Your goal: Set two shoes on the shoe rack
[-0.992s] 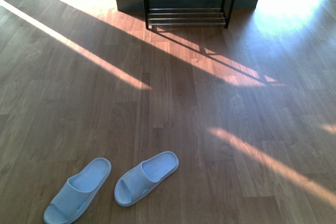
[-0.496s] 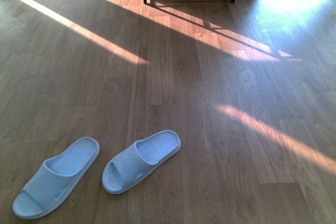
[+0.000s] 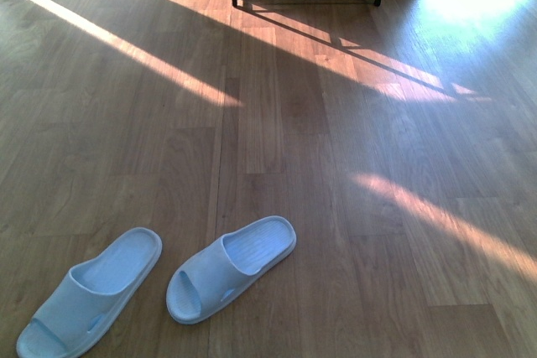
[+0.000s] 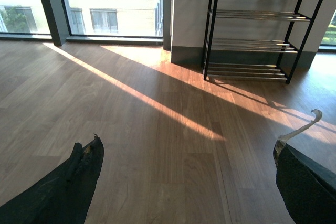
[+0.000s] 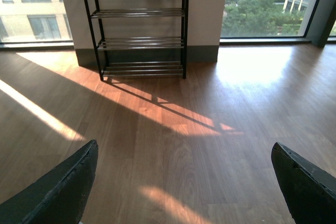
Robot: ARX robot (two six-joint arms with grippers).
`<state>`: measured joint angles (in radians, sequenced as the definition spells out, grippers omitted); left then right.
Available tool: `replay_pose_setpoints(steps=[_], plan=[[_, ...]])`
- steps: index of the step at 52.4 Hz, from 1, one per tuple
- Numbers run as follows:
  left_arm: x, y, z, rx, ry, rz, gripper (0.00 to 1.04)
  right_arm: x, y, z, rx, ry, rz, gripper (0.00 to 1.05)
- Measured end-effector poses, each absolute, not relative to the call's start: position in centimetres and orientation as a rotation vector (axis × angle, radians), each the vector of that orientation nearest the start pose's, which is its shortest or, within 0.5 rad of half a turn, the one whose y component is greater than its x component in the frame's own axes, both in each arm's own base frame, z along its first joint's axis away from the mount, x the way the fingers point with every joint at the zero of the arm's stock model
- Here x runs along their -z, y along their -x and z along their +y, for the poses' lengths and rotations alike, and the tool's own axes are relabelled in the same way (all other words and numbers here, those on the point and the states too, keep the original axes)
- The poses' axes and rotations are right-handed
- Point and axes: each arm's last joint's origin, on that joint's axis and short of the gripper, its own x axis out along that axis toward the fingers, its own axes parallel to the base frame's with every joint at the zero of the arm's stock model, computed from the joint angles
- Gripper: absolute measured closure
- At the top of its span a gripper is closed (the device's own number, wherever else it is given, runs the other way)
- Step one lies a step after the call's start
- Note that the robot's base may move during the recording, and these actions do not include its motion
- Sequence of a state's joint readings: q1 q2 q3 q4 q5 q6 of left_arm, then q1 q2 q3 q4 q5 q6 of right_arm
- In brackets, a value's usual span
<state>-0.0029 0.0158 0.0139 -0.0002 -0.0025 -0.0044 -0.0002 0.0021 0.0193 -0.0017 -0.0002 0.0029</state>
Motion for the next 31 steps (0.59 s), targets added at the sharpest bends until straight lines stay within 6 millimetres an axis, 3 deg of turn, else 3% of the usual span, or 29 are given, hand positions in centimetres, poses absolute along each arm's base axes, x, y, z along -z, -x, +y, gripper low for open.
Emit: replay_pose_setpoints(steps=[31], plan=[[-16.70, -9.78, -0.03, 0.003, 0.004, 0.002, 0.09, -16.97, -9.67, 0.00, 0.001, -0.003, -0.014, 0.09]])
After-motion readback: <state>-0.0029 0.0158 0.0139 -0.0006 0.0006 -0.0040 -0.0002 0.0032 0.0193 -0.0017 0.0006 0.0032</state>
